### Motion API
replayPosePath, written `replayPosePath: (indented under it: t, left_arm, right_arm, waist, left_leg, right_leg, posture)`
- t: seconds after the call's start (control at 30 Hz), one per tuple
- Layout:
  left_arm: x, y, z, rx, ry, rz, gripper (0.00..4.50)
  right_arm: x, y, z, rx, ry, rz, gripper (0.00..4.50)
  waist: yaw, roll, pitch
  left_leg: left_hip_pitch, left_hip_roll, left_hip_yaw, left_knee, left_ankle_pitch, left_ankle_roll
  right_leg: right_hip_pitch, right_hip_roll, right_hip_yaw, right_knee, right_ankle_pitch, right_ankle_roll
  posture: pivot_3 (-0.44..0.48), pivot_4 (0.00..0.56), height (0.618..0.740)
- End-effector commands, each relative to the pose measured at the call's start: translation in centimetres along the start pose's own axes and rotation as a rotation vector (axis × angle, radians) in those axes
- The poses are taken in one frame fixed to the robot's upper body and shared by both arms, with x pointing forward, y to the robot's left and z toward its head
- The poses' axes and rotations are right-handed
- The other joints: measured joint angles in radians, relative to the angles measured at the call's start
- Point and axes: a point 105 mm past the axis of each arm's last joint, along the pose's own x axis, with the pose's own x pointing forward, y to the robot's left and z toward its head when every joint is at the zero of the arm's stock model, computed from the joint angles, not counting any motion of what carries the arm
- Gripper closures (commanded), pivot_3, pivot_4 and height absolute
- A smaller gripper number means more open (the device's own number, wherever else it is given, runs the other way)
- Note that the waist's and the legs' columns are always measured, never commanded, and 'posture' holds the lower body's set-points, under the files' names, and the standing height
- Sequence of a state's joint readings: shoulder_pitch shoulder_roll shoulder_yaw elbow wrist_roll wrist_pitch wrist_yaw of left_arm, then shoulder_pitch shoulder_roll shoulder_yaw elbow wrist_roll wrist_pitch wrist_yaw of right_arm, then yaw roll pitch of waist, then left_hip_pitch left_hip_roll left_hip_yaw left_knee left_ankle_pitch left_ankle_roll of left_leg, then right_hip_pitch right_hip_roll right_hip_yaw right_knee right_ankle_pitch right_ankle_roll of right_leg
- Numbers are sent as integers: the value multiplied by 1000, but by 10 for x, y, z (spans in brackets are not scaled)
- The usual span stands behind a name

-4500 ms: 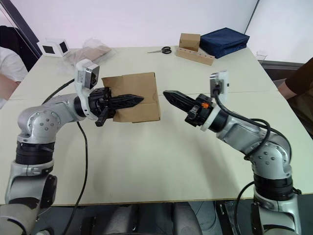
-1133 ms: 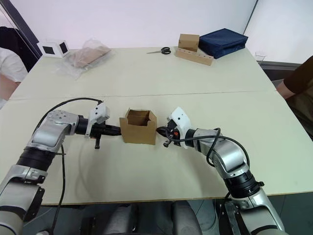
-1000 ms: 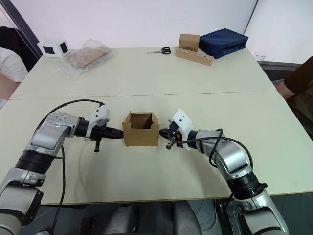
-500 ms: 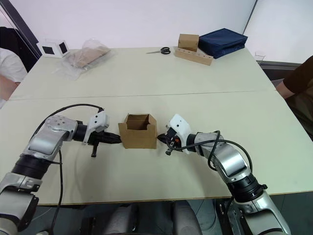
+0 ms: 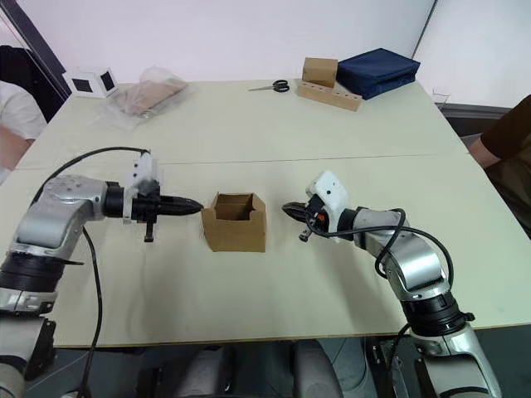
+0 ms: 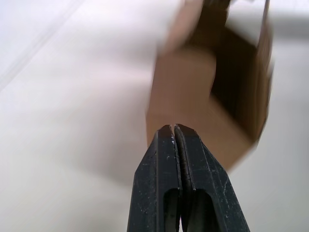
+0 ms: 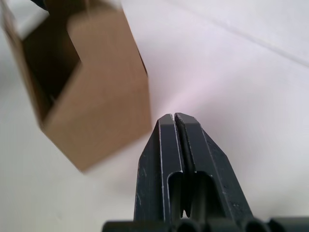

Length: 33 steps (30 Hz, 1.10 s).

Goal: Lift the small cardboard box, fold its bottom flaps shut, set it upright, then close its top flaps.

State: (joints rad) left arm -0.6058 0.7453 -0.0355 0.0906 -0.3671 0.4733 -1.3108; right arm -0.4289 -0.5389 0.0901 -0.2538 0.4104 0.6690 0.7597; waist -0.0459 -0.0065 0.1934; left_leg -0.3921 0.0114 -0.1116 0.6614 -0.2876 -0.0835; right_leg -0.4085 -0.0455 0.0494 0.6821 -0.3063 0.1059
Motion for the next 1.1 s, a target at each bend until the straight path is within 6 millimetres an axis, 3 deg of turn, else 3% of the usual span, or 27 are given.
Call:
replayPosePath:
  t: [0.03,0.17,0.5,0.87,1.1]
  left_arm:
    - [-2,-1,16,17,-51,5,4466]
    - [3,-4,16,15,-55,-2,4466]
    - [25,-14,-3,38,15,-37,4466]
    - [33,-11,-19,55,73,-8,4466]
    - [33,-12,-16,49,54,-8,4466]
  right_arm:
    - [-1,6,25,-32,-96,42,4500]
    - [10,14,26,-13,-109,104,4500]
    - [31,35,6,33,-53,246,4500]
    - [36,28,-15,-9,30,208,4500]
    - [33,26,-8,-6,1,197,4500]
  waist:
    - [-1,0,0]
    - [0,0,0]
    - [1,0,0]
    - [1,0,-1]
    - [1,0,-1]
  left_leg:
    - [0,0,0,0,0,0]
    - [0,0,0,0,0,0]
    - [0,0,0,0,0,0]
    - [2,0,0,0,0,0]
    - [3,0,0,0,0,0]
  right_leg:
    - [0,0,0,0,0,0]
    - [0,0,0,0,0,0]
    - [0,0,0,0,0,0]
    - [2,0,0,0,0,0]
    - [3,0,0,0,0,0]
  posture:
    - [0,150,740]
    - [0,150,740]
    - [0,150,740]
    - [0,150,740]
    - [0,150,740]
